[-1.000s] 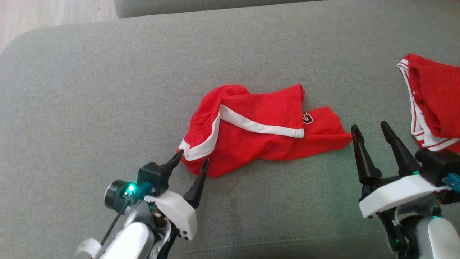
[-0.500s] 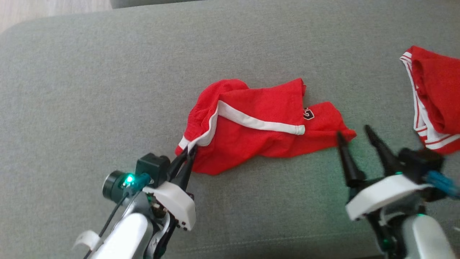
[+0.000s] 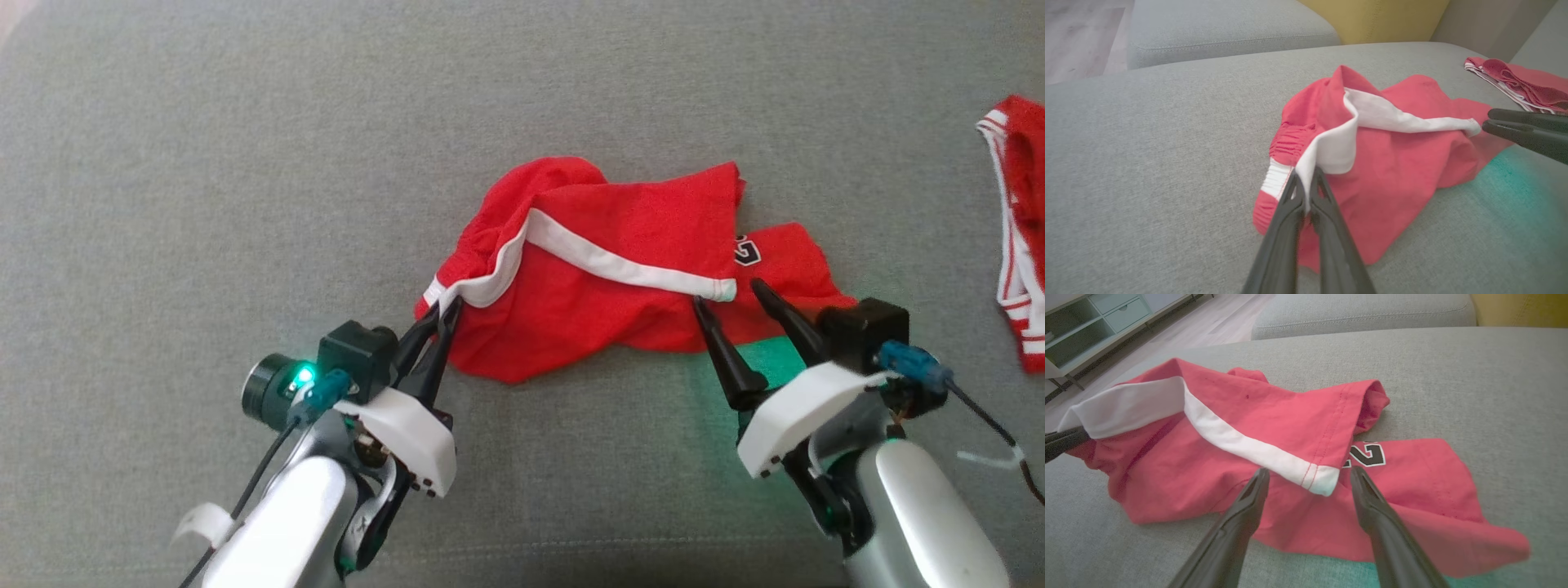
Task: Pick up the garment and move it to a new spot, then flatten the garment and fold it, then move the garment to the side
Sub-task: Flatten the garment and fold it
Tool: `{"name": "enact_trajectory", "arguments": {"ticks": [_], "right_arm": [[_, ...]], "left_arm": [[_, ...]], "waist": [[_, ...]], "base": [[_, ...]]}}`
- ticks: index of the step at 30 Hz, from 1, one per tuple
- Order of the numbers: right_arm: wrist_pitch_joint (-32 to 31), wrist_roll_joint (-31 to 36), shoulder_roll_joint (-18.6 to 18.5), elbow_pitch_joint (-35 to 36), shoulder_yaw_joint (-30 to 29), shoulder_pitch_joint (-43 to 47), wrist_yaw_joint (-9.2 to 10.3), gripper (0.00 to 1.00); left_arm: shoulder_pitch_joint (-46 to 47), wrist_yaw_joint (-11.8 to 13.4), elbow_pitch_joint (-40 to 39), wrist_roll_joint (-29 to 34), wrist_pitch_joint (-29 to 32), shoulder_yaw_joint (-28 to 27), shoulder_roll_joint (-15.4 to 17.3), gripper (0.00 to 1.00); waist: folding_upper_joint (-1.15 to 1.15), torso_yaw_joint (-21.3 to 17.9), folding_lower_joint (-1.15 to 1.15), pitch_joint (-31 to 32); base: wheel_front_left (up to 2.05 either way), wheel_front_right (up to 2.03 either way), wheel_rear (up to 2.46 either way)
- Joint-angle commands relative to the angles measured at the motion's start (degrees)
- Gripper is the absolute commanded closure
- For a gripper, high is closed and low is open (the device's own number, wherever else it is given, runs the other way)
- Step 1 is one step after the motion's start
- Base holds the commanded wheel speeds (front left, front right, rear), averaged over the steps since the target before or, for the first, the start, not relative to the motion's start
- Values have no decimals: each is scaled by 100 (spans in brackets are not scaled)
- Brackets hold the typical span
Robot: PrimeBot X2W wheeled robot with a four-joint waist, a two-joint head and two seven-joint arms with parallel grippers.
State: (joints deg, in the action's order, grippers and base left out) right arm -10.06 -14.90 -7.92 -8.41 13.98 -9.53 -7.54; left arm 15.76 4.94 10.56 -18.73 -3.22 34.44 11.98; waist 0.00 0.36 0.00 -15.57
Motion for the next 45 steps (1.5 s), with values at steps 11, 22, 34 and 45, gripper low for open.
{"name": "enact_trajectory", "arguments": {"ticks": [11, 22, 34, 45], "right_arm": [[149, -176, -30, -233, 205, -413, 5, 64], [305, -128, -109, 38, 172, -500, 5, 100], [389, -79, -364, 1015, -307, -585, 5, 100], [25, -97, -605, 1965, -826, -1429, 5, 100]], "left_arm": [[285, -20, -68, 34, -147, -125, 8, 100], [310, 27, -25, 24, -224, -110, 51, 100], [452, 314, -734, 117, -554, -488, 380, 100], [1601, 434, -1479, 193, -100, -929, 588, 100]], "waist": [[0, 67, 0, -93], [0, 24, 0, -58], [0, -55, 0, 560], [0, -141, 0, 1140]], "base": [[0, 0, 0], [0, 0, 0], [0, 0, 0], [0, 0, 0]]}}
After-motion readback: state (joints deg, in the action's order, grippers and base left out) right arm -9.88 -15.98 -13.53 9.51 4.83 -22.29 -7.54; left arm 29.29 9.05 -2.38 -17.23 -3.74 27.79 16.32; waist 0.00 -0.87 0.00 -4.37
